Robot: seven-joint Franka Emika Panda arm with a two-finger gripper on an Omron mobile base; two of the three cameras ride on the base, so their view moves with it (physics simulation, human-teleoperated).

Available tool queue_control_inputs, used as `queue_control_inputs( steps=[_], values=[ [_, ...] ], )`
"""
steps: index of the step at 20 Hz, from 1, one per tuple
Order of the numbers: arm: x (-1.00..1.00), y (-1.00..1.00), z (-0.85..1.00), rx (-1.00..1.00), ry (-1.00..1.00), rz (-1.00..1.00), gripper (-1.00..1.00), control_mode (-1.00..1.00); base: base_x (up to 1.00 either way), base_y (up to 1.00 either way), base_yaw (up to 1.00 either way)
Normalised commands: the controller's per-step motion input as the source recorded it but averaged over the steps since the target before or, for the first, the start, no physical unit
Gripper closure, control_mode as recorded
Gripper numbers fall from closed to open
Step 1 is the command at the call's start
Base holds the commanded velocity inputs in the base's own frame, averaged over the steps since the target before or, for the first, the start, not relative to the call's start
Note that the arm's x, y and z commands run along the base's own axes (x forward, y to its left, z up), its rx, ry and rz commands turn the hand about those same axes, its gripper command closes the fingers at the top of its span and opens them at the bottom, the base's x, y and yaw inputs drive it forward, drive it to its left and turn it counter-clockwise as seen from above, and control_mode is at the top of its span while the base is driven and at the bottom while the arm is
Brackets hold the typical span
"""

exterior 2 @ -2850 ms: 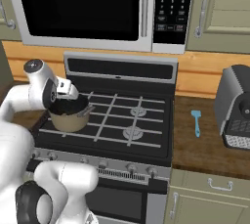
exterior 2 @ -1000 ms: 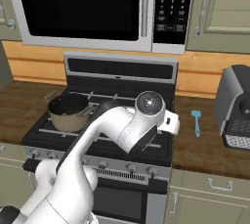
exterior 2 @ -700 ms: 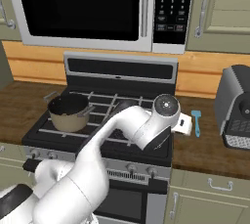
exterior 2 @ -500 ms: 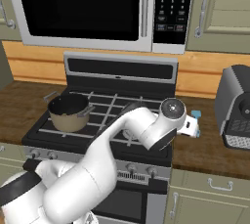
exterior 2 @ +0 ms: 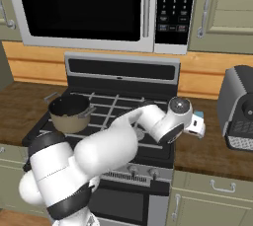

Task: Put the potato and lemon wedge in the pot. Retrieve the spatula and lightly stir the vegetables in the pot.

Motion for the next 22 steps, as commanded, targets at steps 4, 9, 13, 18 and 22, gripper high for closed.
queue_control_inputs(
  steps=[4,9,13,18,22],
  values=[
    [0.55,-0.29,-0.22,0.00,0.11,0.00,-1.00,-1.00,0.00,0.00,0.00],
    [0.25,-0.40,-0.19,0.00,0.02,0.00,-1.00,-1.00,0.00,0.00,0.00],
    [0.19,-0.36,-0.35,0.00,0.02,0.00,-1.00,-1.00,0.00,0.00,0.00],
    [0.27,-0.28,-0.36,0.00,0.01,0.00,-1.00,-1.00,0.00,0.00,0.00],
    [0.15,-0.33,-0.08,0.02,0.00,0.00,-1.00,-1.00,0.00,0.00,0.00]
  ],
)
